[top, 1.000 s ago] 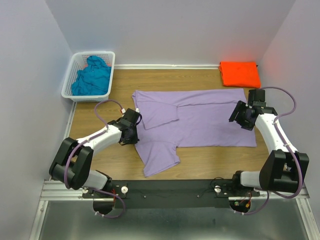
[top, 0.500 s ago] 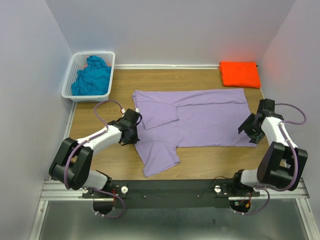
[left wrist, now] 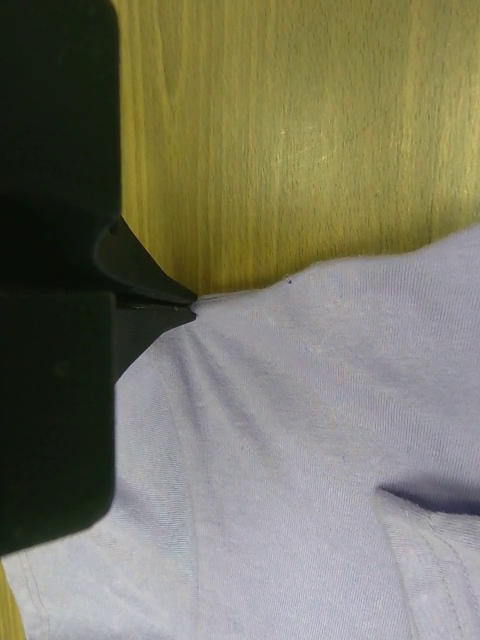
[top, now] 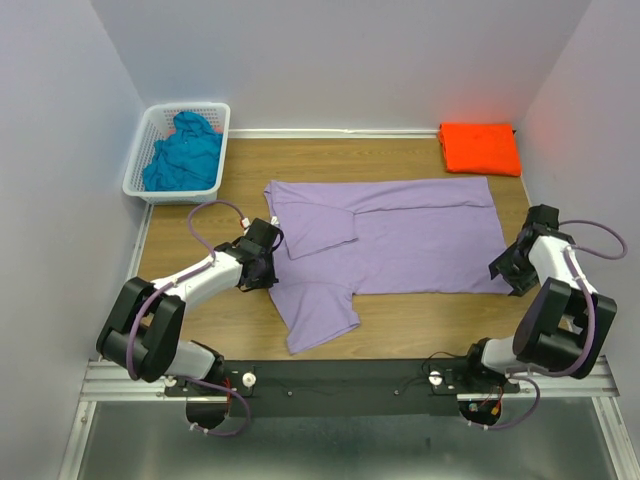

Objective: Fold and stack the t-shirts
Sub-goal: Fold the tshirt

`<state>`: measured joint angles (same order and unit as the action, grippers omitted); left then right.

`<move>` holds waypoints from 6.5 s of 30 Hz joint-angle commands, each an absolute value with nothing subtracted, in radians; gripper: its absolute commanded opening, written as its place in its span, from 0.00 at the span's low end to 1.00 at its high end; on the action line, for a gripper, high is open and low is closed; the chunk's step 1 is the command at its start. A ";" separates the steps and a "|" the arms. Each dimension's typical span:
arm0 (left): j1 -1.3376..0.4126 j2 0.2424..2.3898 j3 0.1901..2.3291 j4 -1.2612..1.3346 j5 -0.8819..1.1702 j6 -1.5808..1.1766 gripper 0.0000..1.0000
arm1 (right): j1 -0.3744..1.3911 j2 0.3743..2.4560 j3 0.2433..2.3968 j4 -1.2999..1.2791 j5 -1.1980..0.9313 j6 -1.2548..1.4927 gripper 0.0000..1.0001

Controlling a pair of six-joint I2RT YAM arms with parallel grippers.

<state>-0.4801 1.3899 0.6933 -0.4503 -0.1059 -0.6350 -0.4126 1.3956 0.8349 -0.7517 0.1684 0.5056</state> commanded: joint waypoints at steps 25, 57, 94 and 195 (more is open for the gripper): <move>-0.486 1.342 0.695 -0.506 -0.193 -0.643 0.00 | -0.436 1.333 0.713 -0.698 0.365 0.661 0.51; -0.485 1.324 0.695 -0.503 -0.189 -0.644 0.00 | -0.509 1.373 0.606 -0.526 0.282 0.732 0.33; -0.414 1.262 0.862 -0.607 -0.167 -0.603 0.00 | -0.500 1.301 0.885 -0.681 0.078 0.641 0.01; -0.207 1.518 1.109 -0.371 -0.110 -0.474 0.70 | -0.312 1.630 1.169 -0.403 -0.120 0.494 0.73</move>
<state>-0.1967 1.6413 1.1355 -0.3428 -0.0612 -0.4793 -0.3653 1.7554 1.2064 -0.4164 -0.1314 0.5259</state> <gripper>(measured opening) 0.679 0.700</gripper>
